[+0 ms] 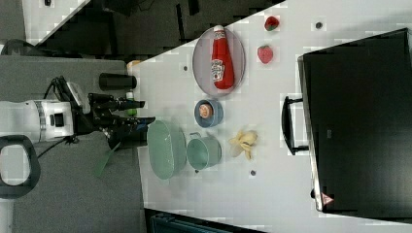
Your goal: Pick banana from table and place on oven.
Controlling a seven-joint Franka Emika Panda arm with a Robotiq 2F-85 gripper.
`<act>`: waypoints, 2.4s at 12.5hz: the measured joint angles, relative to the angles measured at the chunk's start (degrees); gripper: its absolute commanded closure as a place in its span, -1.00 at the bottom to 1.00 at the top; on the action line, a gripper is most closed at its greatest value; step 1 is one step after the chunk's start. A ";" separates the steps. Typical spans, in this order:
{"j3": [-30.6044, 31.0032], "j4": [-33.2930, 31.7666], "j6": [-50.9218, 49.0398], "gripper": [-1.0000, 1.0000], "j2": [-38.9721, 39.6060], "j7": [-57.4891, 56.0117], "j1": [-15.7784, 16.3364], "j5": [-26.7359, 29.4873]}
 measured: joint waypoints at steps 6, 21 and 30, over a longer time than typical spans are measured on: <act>0.87 -17.35 -10.22 -1.00 -30.52 0.01 -1.58 -0.70; 1.59 -33.12 27.97 -1.00 6.08 0.05 -2.42 0.76; 5.04 -34.80 47.55 -1.00 19.57 6.28 -2.16 0.99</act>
